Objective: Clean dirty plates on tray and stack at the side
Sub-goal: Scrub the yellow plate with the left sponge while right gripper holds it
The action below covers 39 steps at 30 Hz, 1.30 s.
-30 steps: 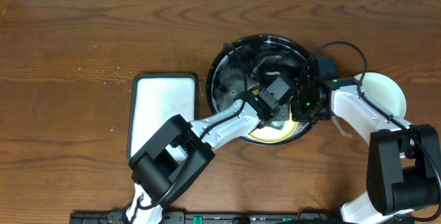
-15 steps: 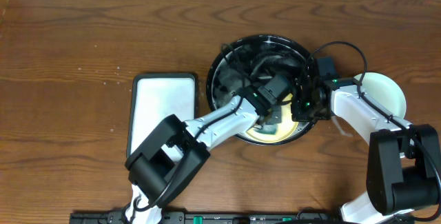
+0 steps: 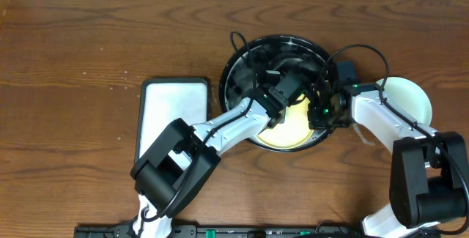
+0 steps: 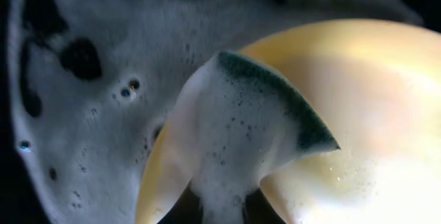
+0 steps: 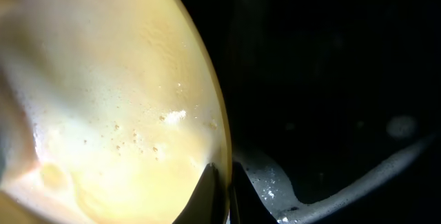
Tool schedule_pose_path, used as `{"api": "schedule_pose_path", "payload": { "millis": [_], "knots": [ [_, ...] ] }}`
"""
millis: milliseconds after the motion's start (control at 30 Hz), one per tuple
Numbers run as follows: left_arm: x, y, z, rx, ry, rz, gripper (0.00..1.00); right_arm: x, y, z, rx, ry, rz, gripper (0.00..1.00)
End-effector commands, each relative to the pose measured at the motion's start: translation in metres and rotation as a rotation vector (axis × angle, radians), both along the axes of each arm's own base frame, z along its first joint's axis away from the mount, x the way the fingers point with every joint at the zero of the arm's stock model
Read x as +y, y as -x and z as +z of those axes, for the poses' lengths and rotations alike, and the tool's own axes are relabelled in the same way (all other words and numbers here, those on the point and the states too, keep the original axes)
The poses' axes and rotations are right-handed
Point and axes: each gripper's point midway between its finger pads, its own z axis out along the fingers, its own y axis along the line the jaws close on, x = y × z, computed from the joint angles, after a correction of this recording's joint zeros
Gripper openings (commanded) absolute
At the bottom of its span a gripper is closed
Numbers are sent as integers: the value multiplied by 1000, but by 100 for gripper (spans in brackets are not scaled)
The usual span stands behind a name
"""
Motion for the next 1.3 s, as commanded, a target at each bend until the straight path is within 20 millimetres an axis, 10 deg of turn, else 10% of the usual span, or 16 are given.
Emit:
{"api": "schedule_pose_path", "payload": {
  "millis": [0,467,700,967,1267],
  "knots": [
    [43,-33,18,-153,-169,43,8,-24,14,-16,45,128,42,1],
    [16,-70,83,-376,43,84,8,-29,15,-16,49,154,48,1],
    [5,-55,128,-363,183,24,8,-29,16,-16,53,155,49,1],
    [-41,2,80,9,441,-59,8,-29,17,-17,54,154,48,1],
    [-65,9,31,108,472,-177,8,-29,16,-16,52,155,49,1]
  ]
}}
